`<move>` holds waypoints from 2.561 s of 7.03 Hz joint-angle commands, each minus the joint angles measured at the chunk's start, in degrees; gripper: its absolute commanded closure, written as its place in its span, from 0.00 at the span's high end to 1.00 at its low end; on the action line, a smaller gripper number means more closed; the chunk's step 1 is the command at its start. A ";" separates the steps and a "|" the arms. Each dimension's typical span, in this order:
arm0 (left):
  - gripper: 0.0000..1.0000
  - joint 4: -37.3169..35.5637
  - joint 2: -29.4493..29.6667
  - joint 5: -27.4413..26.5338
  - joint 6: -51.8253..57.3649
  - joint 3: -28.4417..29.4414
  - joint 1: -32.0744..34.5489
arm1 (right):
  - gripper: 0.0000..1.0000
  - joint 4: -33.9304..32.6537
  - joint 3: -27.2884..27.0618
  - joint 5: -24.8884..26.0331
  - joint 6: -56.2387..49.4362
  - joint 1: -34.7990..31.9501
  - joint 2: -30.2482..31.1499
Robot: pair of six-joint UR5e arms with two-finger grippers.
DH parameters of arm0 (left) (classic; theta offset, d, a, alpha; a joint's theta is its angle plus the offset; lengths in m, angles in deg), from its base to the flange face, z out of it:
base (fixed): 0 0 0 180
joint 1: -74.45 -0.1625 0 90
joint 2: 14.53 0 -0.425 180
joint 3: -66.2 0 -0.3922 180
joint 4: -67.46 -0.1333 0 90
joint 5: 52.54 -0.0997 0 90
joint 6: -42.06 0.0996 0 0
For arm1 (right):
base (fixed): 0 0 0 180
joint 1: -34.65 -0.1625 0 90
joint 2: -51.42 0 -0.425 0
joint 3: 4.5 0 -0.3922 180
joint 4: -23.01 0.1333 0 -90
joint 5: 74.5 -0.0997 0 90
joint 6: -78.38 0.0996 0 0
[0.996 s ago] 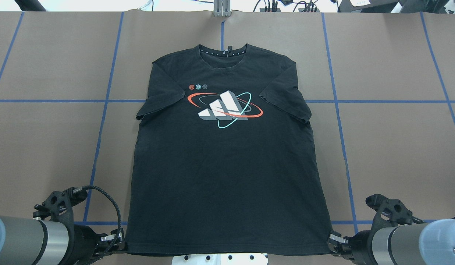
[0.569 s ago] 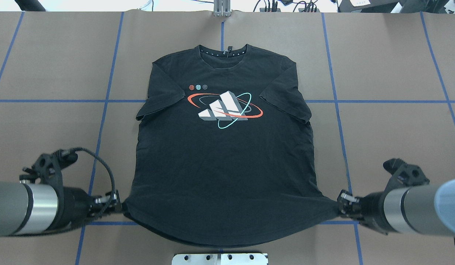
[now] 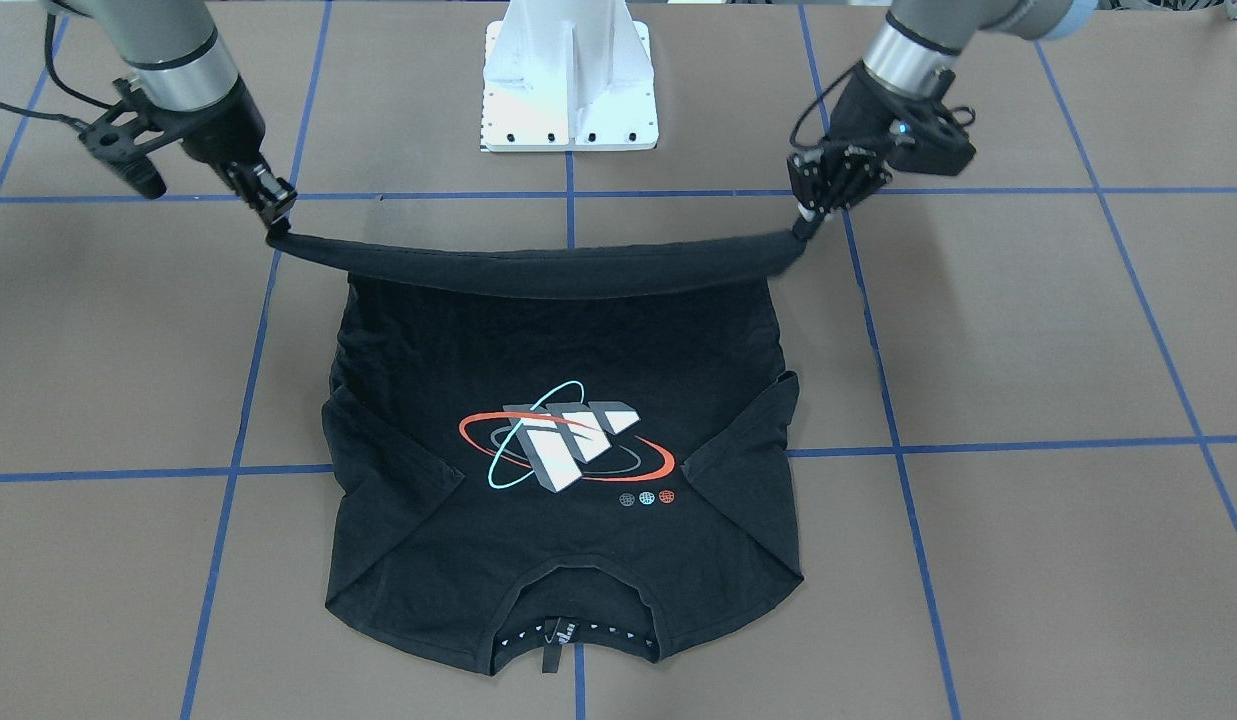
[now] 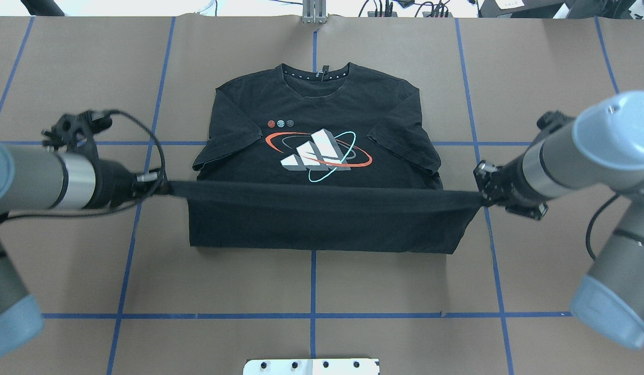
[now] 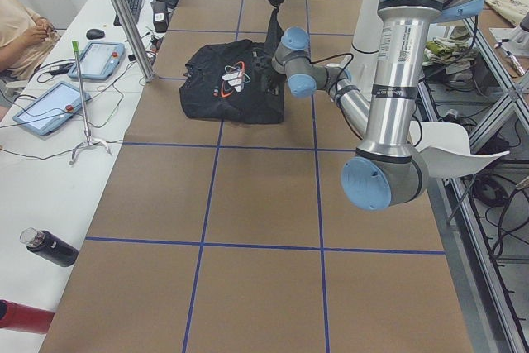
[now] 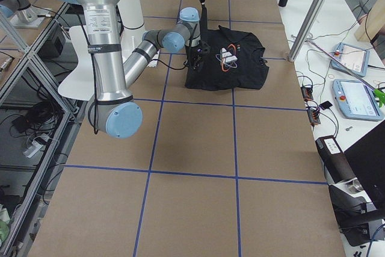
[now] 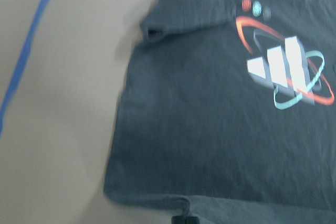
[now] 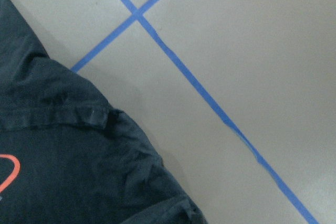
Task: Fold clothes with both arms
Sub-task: 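Carry the hem with both grippers toward the collar, folding the shirt in half, then open both grippers to release the hem near the collar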
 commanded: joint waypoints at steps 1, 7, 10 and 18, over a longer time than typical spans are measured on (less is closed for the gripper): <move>0.00 0.03 5.73 1.90 5.28 7.62 7.66 | 0.00 -3.54 3.36 -0.02 -6.28 -5.36 -2.30; 0.00 3.00 17.34 2.18 6.17 23.17 11.29 | 0.00 -2.32 25.56 0.95 -9.35 -7.66 -20.03; 0.00 13.80 20.76 -2.55 6.00 36.43 11.29 | 0.00 11.80 38.30 0.95 -9.27 -9.67 -22.50; 0.36 23.84 27.36 -6.61 5.47 51.68 11.20 | 0.49 19.93 53.03 4.20 -8.67 -9.59 -30.15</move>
